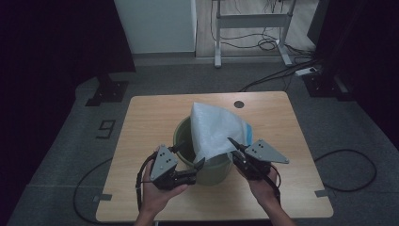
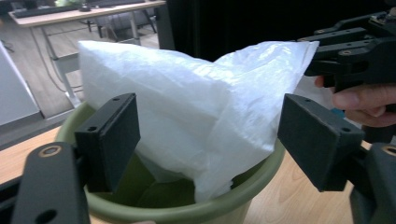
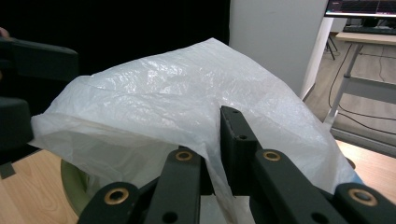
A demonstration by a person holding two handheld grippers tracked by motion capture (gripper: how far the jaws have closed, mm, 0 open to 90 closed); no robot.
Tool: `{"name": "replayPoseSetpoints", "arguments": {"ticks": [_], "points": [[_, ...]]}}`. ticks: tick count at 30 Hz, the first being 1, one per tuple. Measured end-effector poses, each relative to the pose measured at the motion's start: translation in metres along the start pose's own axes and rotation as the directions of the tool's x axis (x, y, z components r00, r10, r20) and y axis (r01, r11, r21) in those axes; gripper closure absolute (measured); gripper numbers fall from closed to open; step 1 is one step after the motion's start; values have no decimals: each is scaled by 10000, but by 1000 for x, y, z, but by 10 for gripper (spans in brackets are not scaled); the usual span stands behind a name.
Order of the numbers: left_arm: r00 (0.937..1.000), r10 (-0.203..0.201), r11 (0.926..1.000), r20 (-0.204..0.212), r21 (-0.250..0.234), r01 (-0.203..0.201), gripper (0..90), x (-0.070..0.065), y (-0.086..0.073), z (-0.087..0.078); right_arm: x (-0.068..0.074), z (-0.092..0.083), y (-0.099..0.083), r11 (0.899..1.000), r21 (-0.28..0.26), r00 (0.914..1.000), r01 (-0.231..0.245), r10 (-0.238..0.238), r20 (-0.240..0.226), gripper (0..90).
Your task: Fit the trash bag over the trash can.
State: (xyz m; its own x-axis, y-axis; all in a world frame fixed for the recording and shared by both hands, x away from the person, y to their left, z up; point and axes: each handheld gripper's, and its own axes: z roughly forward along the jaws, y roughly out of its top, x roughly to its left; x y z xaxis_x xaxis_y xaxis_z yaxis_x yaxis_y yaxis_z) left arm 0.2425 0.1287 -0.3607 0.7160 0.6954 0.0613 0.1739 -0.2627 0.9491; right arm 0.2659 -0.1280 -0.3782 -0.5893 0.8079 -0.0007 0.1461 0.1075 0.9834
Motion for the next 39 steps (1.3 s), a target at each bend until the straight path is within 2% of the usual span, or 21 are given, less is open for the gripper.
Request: {"name": "replayPoseSetpoints", "arguments": {"ticks": [2, 5, 7, 11, 13, 16, 18, 21, 24, 26, 28, 32, 35, 37, 38, 39], "points": [[10000, 38, 10000, 61, 26, -38, 219, -1, -1, 3, 0, 0, 0, 10000, -5, 10000, 11, -11, -25, 832], [9999, 84, 10000, 120, 20, -84, 324, -1, -2, 5, 0, 0, 1, 10000, -28, 10000, -23, 23, -19, 833], [9993, 193, 9998, 334, 24, -194, 484, -1, -2, 7, 1, 0, 1, 10000, -51, 10000, -32, 32, -60, 832], [9984, 307, 9995, 482, -84, -303, 691, -2, -1, 10, 2, -1, 1, 10000, -62, 9998, 56, -57, -181, 801], [9983, 80, 9995, 574, -306, -62, 785, 0, 1, 8, 3, -2, -1, 10000, -24, 9997, 74, -74, -214, 680], [9986, -402, 9963, 346, -752, 427, 837, 4, 2, 4, 9, -8, -9, 9994, 97, 9985, 318, -322, 453, 462], [9979, -586, 9934, 260, -972, 609, 856, 7, 2, 2, 13, -14, -19, 9985, 147, 9954, 527, -537, 793, 390], [9970, -768, 9897, 118, -1201, 777, 875, 10, 1, -2, 15, -21, -34, 9974, 290, 9899, 656, -687, 1241, 348], [9934, -1137, 9817, 141, -1520, 1146, 884, 16, -1, -8, 9, -29, -42, 9994, 233, 9868, 273, -306, 1589, 333], [9902, -1365, 9784, 280, -1531, 1392, 885, 21, -2, -9, 4, -33, -44, 10000, 33, 9865, 39, -44, 1637, 334], [9885, -1481, 9766, 313, -1531, 1512, 885, 23, -4, -9, 0, -38, -43, 9998, -125, 9876, -130, 148, 1565, 377], [9865, -1622, 9727, 205, -1650, 1634, 888, 28, -7, -12, -3, -42, -42, 9996, -245, 9893, -164, 198, 1445, 419], [9855, -1690, 9702, 168, -1732, 1693, 890, 32, -7, -17, -9, -44, -42, 9991, -183, 9907, -395, 416, 1294, 504], [9855, -1692, 9705, 160, -1718, 1694, 896, 35, -7, -21, -13, -44, -43, 9982, -8, 9900, -595, 591, 1285, 625], [9842, -1766, 9680, 96, -1794, 1754, 897, 38, -8, -23, -15, -44, -43, 9972, 23, 9910, -753, 745, 1112, 667], [9827, -1846, 9656, 149, -1838, 1841, 897, 39, -8, -25, -17, -43, -43, 9963, 61, 9904, -853, 841, 1094, 665]]}}
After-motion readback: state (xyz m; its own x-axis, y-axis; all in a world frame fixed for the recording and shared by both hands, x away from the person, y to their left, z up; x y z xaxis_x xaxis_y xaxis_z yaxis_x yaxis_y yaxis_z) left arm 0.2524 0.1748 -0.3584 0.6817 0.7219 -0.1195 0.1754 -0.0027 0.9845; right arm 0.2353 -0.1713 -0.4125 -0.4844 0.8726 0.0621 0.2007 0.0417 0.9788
